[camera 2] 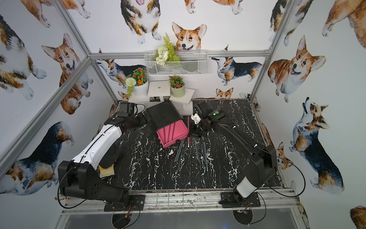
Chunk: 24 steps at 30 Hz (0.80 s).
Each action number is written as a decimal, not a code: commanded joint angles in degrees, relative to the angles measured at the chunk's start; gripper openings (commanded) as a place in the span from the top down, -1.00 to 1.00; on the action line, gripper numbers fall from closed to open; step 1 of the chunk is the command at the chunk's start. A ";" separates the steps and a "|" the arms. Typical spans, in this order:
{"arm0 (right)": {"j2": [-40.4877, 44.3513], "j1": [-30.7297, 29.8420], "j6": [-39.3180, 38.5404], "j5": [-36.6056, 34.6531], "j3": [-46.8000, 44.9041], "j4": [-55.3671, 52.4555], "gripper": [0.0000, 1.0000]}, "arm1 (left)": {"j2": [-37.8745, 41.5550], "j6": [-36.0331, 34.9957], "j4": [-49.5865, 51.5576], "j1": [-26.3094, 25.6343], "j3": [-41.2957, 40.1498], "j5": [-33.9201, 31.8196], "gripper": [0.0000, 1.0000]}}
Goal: Please place the pencils in the drawer according to their color
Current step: Place the pencil in the drawer.
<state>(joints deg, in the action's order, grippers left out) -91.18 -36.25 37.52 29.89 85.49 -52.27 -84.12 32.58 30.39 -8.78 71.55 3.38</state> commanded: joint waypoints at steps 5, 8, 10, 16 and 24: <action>-1.56 -2.23 9.56 15.31 -1.80 10.04 1.00 | -0.61 -0.38 0.20 -0.01 0.53 0.14 -1.00; -2.59 -2.73 11.58 17.62 -2.39 12.66 1.00 | -0.61 -0.33 0.11 0.01 0.63 0.14 -1.00; -3.33 -3.03 12.41 18.63 -2.44 13.65 1.00 | -0.61 -0.40 0.13 0.03 0.69 0.18 -1.00; -5.11 -3.31 13.98 19.77 -2.15 15.71 1.00 | -0.26 -0.53 0.18 0.05 0.54 -0.03 -1.00; -6.99 -3.41 16.10 20.21 -2.09 17.48 1.00 | -0.09 -0.68 0.31 0.07 0.65 -0.21 -1.00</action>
<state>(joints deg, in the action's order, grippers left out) -97.82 -39.44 52.49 48.88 83.31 -37.12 -84.60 32.51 30.46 -8.78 71.79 3.40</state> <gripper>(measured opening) 0.090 0.999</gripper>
